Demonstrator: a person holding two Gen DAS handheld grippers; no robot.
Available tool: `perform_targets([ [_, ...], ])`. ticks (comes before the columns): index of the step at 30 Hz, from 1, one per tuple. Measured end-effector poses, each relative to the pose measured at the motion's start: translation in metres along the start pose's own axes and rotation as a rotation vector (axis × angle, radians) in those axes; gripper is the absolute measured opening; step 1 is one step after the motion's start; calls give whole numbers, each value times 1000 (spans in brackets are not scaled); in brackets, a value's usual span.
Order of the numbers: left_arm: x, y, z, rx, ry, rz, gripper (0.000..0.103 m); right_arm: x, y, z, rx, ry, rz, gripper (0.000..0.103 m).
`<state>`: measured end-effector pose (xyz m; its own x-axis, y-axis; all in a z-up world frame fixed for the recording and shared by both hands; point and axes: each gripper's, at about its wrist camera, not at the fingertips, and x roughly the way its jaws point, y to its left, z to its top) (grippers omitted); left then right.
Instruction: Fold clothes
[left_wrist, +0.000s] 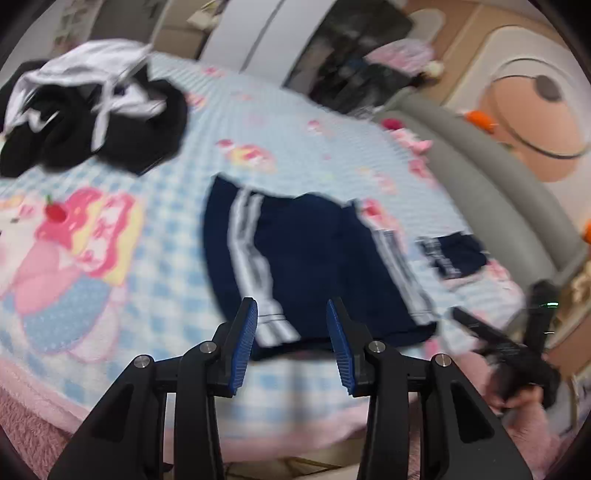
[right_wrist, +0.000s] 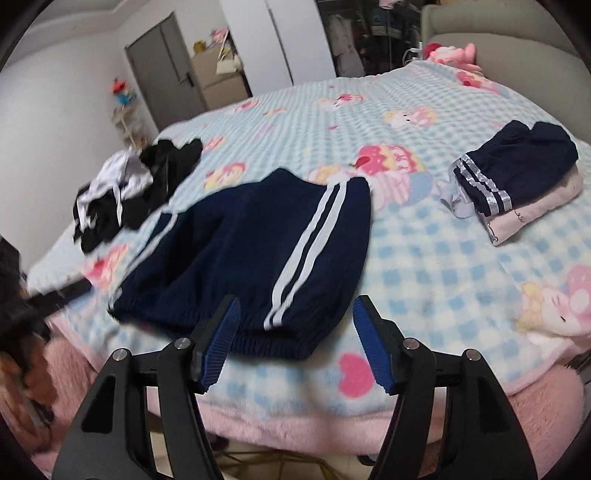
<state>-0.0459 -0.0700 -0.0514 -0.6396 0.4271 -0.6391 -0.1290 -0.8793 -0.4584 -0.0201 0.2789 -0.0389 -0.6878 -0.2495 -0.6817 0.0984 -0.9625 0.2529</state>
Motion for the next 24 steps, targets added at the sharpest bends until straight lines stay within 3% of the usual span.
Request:
perform_targets([
  [4, 23, 27, 0, -118, 41, -6, 41, 9, -5, 5, 36, 18, 3, 65],
  [8, 53, 38, -5, -138, 153, 44, 41, 43, -21, 2, 91, 112, -35, 65],
  [9, 54, 35, -8, -127, 162, 59, 41, 52, -24, 0, 102, 157, -36, 62],
  [10, 53, 32, -11, -110, 167, 75, 41, 59, -26, -2, 109, 196, -38, 50],
  [12, 46, 28, -17, -102, 178, 84, 41, 54, -22, -8, 69, 209, -64, 43],
  [13, 41, 27, -20, -106, 176, 75, 40, 50, -20, -10, 52, 210, -82, 40],
  [16, 26, 37, -20, -170, 98, -77, 41, 38, -25, -10, 87, 185, -38, 38],
  [18, 33, 43, -10, -182, 109, -83, 47, 36, -31, -2, 136, 151, 22, 38],
  [19, 41, 43, -8, -184, 134, -90, 50, 36, -35, 3, 164, 134, 52, 43],
  [20, 50, 43, -6, -186, 158, -98, 52, 38, -38, 7, 186, 125, 79, 62],
  [22, 66, 43, -2, -190, 208, -112, 51, 64, -37, 11, 177, 188, 108, 77],
  [24, 74, 36, -2, -169, 223, -107, 50, 88, -35, 10, 178, 271, 109, 70],
])
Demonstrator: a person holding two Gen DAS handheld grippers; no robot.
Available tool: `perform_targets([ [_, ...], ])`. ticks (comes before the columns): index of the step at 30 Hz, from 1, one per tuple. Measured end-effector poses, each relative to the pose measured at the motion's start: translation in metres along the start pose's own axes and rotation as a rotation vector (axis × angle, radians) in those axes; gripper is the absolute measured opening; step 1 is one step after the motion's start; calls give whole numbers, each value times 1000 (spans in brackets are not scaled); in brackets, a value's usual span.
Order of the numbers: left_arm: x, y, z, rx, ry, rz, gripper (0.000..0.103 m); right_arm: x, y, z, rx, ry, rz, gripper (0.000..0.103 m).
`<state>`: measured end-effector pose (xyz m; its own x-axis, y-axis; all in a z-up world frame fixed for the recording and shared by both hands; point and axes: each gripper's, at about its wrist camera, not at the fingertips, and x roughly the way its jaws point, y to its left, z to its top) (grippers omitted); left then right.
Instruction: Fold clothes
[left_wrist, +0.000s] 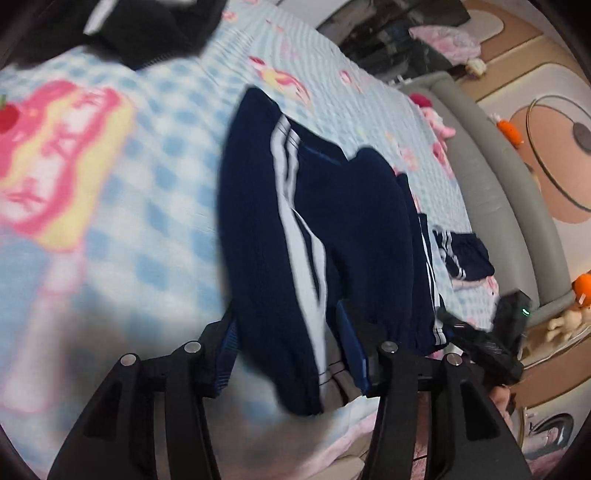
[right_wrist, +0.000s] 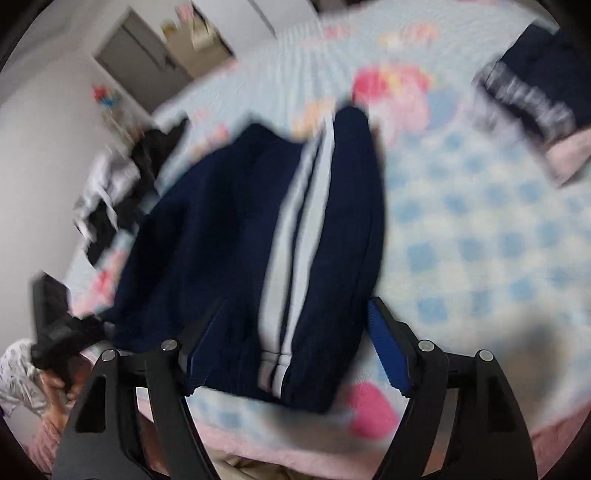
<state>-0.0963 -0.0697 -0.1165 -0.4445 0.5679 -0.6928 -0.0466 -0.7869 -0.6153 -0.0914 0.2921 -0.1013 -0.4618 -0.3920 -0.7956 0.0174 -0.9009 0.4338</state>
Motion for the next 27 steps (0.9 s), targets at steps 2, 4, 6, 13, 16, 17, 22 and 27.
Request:
perform_targets([
  [2, -4, -12, -8, 51, -30, 23, 34, -1, 7, -3, -16, -15, 12, 64],
  [4, -17, -16, -15, 55, -102, 44, 15, -14, 14, -5, -32, -46, 58, 52],
  [6, -36, -17, -19, 42, -202, 51, 14, -27, 16, -4, -19, -77, 115, 51],
  [13, 1, -8, -12, 11, -13, -47, 38, -4, -7, 5, 69, -51, 108, 56],
  [16, 6, -21, -13, 60, -26, 0, 21, -3, 3, 2, 35, -75, 84, 42],
  [17, 1, -30, -13, 86, -51, -2, 16, -9, 10, 3, 7, -96, 81, 33],
  [22, -32, -73, 17, 183, -220, -23, 10, -51, 37, 34, -111, -239, 102, 19],
  [27, -77, -132, 92, 264, -379, -53, 10, -89, 65, 120, -208, -349, 37, 14],
])
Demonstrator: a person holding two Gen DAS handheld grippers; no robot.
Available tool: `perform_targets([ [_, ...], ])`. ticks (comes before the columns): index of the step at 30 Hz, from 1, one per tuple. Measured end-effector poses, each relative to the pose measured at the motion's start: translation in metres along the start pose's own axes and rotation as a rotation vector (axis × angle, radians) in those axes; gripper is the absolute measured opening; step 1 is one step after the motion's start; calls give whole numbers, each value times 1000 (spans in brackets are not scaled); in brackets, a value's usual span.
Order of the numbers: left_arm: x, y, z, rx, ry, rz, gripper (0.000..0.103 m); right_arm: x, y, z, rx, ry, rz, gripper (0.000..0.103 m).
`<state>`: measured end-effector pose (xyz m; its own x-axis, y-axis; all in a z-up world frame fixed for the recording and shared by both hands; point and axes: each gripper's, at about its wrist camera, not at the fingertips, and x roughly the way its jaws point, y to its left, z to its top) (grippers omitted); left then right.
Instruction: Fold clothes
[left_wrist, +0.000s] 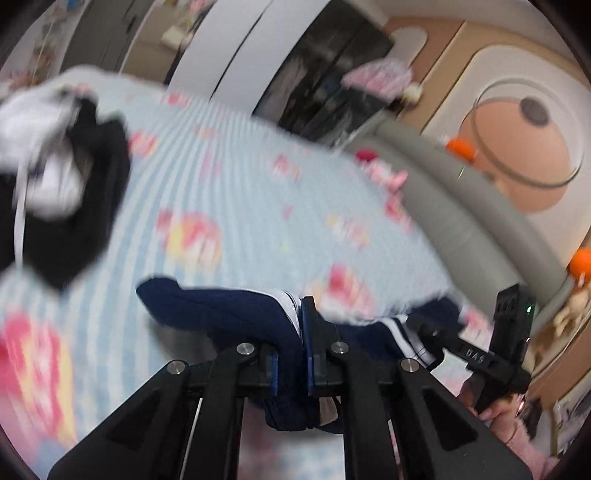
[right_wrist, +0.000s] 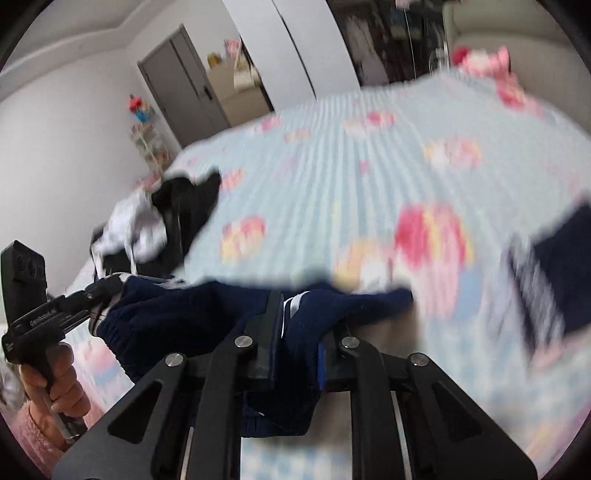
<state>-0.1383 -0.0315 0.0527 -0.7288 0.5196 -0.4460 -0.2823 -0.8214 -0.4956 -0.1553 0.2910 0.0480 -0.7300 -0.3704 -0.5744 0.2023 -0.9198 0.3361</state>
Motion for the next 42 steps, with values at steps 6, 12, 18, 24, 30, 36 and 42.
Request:
perform_targets([
  [6, -60, -28, 36, 56, -158, 2, 10, -97, 25, 42, -81, -326, -41, 14],
  [12, -35, 50, -55, -182, 72, 102, 10, -40, -24, -59, 160, -29, -39, 14],
  [18, -2, 106, -155, -277, 324, 193, 11, 12, -42, -169, 202, 250, -94, 18],
  [24, -10, 120, -162, -351, 285, 122, 15, 21, -61, -169, 273, 263, -3, 23],
  [30, -19, 81, -140, -216, 214, 131, 10, 10, -20, -146, 157, 214, -5, 11],
  [36, -44, 61, -112, -134, 189, 110, 10, -33, -4, -120, 125, 116, 27, 11],
  [42, -44, 66, -140, -159, 288, 139, 10, -39, -2, -154, 157, 173, 9, 11],
])
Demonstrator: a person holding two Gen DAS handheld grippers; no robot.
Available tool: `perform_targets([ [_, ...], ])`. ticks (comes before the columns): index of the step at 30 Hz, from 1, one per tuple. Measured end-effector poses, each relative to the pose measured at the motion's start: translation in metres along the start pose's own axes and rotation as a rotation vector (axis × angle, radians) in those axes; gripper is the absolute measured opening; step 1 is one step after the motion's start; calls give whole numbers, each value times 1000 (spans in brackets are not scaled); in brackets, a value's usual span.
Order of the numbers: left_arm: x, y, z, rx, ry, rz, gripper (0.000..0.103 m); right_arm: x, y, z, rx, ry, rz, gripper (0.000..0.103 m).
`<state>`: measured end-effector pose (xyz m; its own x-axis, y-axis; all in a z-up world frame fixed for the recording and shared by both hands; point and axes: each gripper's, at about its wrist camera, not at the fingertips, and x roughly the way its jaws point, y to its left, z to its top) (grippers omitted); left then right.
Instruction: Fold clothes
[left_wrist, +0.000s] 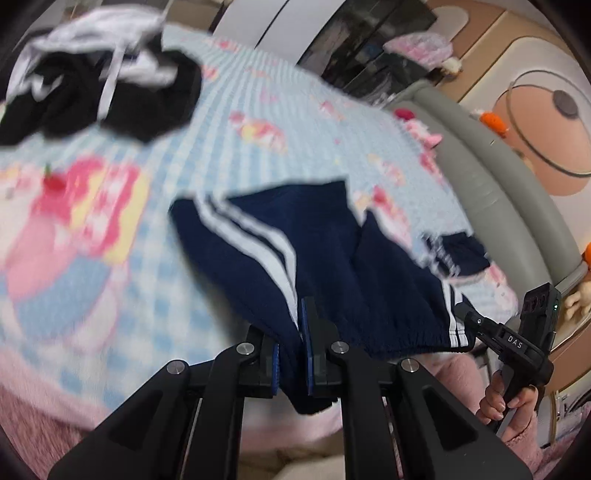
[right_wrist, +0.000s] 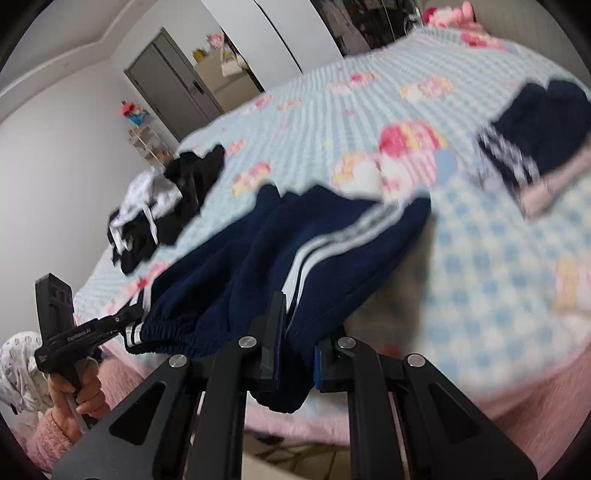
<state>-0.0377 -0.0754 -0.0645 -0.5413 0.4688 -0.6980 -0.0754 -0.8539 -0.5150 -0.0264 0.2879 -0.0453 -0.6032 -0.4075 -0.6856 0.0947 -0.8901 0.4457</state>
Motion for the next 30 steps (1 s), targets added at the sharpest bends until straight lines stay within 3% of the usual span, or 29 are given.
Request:
perform_targets([
  [3, 33, 20, -18, -13, 148, 21, 12, 34, -29, -31, 110, 139, -92, 14],
  [5, 34, 37, -22, -81, 169, -11, 14, 35, -42, -36, 188, 159, -50, 14],
  [6, 24, 43, -20, -122, 141, -59, 15, 26, -41, -32, 188, 132, -46, 16],
  [7, 15, 43, -18, -122, 112, -75, 20, 16, -40, -27, 184, 103, -45, 26],
  [9, -3, 43, -9, -90, 53, -71, 26, -6, -29, -18, 123, 20, -94, 37],
  [12, -10, 48, 14, -69, 14, -41, 29, -27, -14, -3, 29, -73, -154, 38],
  [17, 17, 59, 61, -56, 1, 42, 34, -2, 20, 33, -120, -40, -106, 37],
  [19, 40, 64, 75, -73, 28, 55, 56, 17, 36, 48, -178, -11, -90, 38],
  [23, 68, 67, 82, -87, 41, 54, 57, 74, 64, 71, -274, 72, -94, 47],
  [25, 74, 64, 82, -61, 30, 77, 52, 104, 74, 81, -314, 113, -107, 54],
  [26, 75, 62, 83, -42, 24, 97, 45, 118, 77, 86, -324, 120, -117, 55],
  [27, 75, 61, 84, -21, 16, 116, 25, 131, 80, 90, -333, 127, -127, 56],
  [28, 74, 61, 85, 1, 8, 135, 16, 144, 83, 95, -342, 135, -136, 56],
  [30, 68, 60, 87, 29, -22, 164, 11, 166, 85, 105, -346, 147, -163, 56],
])
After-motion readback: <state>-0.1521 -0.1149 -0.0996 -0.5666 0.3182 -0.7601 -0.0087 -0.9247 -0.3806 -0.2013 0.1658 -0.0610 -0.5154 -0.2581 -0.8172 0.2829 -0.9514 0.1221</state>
